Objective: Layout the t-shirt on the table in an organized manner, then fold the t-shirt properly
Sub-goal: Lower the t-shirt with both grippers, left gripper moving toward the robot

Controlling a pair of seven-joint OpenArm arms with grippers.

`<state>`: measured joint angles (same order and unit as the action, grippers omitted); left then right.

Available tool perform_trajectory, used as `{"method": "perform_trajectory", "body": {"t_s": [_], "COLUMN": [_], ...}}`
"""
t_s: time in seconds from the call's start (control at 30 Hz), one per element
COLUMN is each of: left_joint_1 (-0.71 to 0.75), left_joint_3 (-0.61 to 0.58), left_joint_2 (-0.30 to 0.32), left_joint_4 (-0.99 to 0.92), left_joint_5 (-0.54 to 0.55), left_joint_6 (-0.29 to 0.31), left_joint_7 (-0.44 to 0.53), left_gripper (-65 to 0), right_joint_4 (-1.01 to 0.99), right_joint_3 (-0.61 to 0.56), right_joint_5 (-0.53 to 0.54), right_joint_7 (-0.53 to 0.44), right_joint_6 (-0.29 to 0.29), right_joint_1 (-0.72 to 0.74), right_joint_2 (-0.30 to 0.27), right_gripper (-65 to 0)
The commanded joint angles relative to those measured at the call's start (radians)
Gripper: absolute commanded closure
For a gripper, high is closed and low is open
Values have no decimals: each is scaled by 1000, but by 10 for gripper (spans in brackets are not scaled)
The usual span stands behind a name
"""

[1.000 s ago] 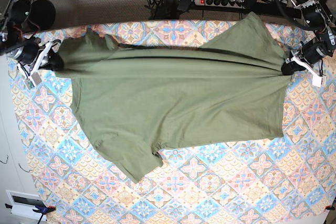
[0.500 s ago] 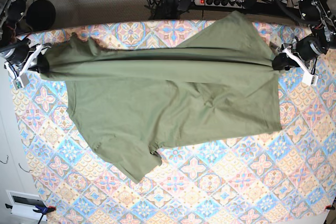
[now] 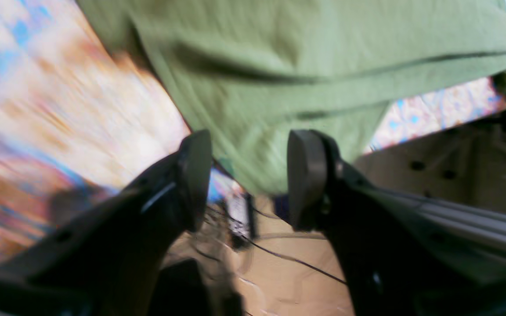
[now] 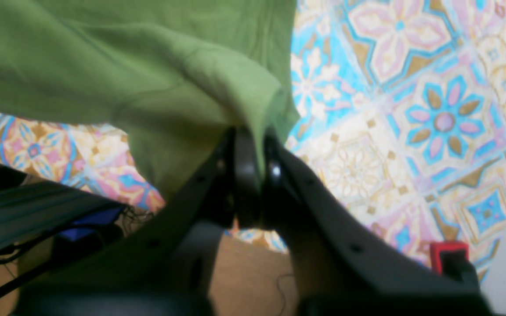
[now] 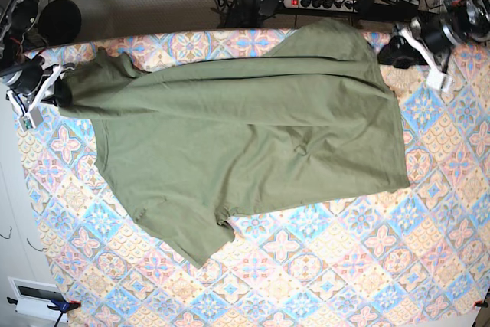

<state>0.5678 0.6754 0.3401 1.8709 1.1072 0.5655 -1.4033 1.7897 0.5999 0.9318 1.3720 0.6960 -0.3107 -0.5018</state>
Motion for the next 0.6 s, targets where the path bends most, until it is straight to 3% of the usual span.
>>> {"method": "perform_trajectory", "body": {"t_s": [0.0, 0.17, 0.37, 0.57], "left_joint_1": [19, 44, 47, 93], "left_joint_3": [0, -115, -147, -167], "left_joint_2": [-8, -60, -111, -103], "left_joint_4": [16, 16, 14, 12], "left_joint_5": [17, -3, -141, -144], "left_joint_6": [1, -14, -29, -35], "left_joint_7": [7, 7, 7, 7], "left_gripper": [-282, -285, -290, -382], "right_joint_4": [11, 9, 8, 8], "right_joint_3": [9, 7, 9, 9], "right_joint_5": [13, 13, 11, 11], "right_joint_7": [-16, -16, -15, -15], "right_joint_6": [2, 2, 2, 2], "right_joint_1": [5, 5, 5, 5], "right_joint_2": [-25, -10, 5, 5], "right_gripper": [-7, -7, -7, -7]}}
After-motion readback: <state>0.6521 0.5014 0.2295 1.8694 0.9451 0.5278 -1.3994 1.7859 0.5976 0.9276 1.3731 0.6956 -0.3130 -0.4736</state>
